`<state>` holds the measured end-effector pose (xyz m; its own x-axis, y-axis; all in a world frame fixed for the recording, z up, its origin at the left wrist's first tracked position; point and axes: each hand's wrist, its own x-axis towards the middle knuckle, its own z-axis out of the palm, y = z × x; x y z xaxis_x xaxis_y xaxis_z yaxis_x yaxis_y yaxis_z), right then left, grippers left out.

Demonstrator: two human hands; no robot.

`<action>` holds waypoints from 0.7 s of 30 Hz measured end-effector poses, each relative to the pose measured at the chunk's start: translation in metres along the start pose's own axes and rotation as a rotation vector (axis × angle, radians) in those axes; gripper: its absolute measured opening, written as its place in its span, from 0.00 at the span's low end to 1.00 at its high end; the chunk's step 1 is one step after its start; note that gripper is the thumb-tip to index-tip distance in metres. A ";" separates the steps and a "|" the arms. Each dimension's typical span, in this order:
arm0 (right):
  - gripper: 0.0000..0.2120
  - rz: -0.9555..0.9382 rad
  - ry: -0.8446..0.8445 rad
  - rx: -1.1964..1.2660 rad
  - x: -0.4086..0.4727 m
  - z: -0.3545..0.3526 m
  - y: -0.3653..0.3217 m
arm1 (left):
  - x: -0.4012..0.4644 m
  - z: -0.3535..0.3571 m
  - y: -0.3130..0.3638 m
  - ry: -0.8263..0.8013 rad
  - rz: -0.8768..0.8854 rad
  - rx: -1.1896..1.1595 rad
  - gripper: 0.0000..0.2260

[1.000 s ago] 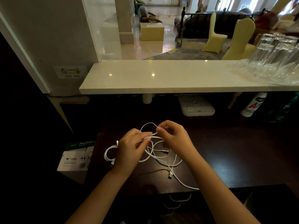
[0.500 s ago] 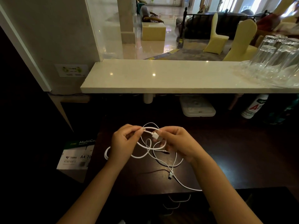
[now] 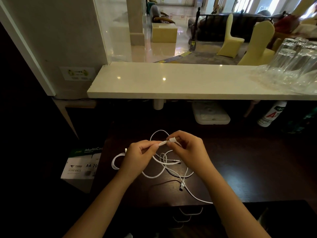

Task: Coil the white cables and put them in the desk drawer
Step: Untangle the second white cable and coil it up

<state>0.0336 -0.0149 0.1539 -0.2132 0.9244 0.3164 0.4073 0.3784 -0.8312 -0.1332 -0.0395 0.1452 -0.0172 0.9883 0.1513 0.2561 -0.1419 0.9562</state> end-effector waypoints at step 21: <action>0.46 0.263 -0.249 0.633 0.012 0.023 0.001 | 0.024 -0.013 0.014 -0.120 -0.264 -0.970 0.09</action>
<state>0.0111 -0.0042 0.1462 -0.4051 0.9141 0.0191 -0.1030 -0.0249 -0.9944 -0.1424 -0.0183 0.1654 0.1515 0.9860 -0.0692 -0.6387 0.1511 0.7545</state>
